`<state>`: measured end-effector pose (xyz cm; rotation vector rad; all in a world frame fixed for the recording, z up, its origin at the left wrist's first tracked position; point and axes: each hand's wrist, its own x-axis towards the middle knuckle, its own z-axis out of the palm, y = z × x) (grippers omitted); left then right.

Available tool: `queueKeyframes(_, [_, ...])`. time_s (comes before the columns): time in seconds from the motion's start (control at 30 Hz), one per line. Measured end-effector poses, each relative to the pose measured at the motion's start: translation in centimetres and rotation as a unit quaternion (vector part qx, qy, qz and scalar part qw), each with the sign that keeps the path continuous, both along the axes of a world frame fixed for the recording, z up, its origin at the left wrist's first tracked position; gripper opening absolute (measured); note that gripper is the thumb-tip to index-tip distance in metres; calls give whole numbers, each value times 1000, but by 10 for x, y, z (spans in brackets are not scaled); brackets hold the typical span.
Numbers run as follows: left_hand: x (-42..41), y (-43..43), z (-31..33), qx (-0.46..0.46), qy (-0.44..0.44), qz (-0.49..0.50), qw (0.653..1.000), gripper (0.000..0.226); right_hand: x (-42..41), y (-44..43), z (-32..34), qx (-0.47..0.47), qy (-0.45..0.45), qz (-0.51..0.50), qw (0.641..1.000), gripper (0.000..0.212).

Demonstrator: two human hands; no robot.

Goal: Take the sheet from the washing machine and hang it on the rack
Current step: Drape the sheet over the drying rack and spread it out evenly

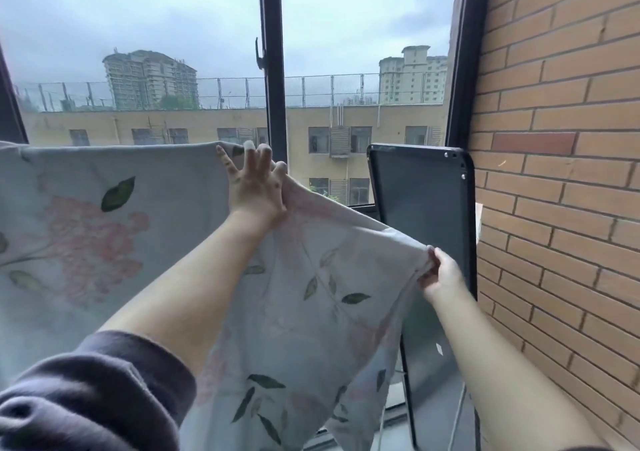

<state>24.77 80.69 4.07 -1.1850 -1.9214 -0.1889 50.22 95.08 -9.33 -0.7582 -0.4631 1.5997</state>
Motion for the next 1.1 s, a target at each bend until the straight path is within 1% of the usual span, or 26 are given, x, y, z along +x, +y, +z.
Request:
queueKeyframes(0.03, [1,1,0,3,0,-1,1000,44,12,3,-7,-8,-34,-19,999,17])
queueKeyframes(0.07, [2,3,-1,7,0,-4,1000,44,24,3,-15,-14,-72,-16,997,7])
queueKeyframes(0.1, [3,4,-1,10,0,-8,1000,43,32,3,-23,-16,-119,-7,993,3])
queueKeyframes(0.13, [4,6,-1,11,1,-11,1000,43,37,2,-31,-18,-182,4,983,10])
queueKeyframes(0.17, [6,8,-2,8,2,-15,1000,43,40,1,-38,-18,-242,12,970,12])
queueKeyframes(0.2, [8,11,-4,0,4,-14,1000,43,42,-3,-42,-20,-283,18,959,13])
queueKeyframes(0.23, [11,13,-6,-9,9,-10,1000,42,43,-6,-46,-22,-309,28,950,14])
queueKeyframes(0.37, [10,15,-9,-23,26,7,999,39,48,-8,-51,8,-356,47,933,26])
queueKeyframes(0.4, [9,14,-9,-28,30,6,999,38,50,-9,-50,13,-382,49,923,27])
queueKeyframes(0.43, [8,12,-9,-32,32,0,999,38,49,-10,-48,16,-420,59,906,27])
queueKeyframes(0.47, [8,12,-8,-35,33,-15,999,37,48,-12,-45,23,-470,72,879,26])
queueKeyframes(0.53, [4,9,-8,-36,28,-68,997,39,41,-15,-40,63,-589,107,798,11])
queueKeyframes(0.57, [2,8,-7,-33,24,-97,994,42,36,-14,-40,88,-629,109,765,14])
queueKeyframes(0.6, [-2,5,-6,-26,20,-120,992,46,29,-15,-37,105,-638,104,755,23])
queueKeyframes(0.63, [-7,0,-5,-13,15,-131,991,51,20,-19,-31,126,-639,104,752,26])
queueKeyframes(0.73, [-29,-20,2,25,3,-113,993,60,-19,-37,-5,213,-611,130,751,16])
queueKeyframes(0.83, [-51,-41,12,32,-37,-62,997,67,-67,-51,16,305,-592,146,732,39])
queueKeyframes(0.93, [-58,-57,1,49,-61,-63,995,72,-99,-76,16,401,-564,84,717,40])
queueKeyframes(0.97, [-59,-66,-13,55,-62,-61,995,70,-110,-84,3,423,-566,74,703,41])
queueKeyframes(1.03, [-61,-75,-47,45,-76,-59,994,68,-117,-97,-31,432,-597,66,672,44])
queueKeyframes(1.07, [-64,-83,-69,29,-98,-45,994,68,-121,-103,-53,418,-618,69,663,44])
queueKeyframes(1.1, [-64,-87,-89,21,-119,-44,992,67,-118,-106,-72,380,-644,71,660,44])
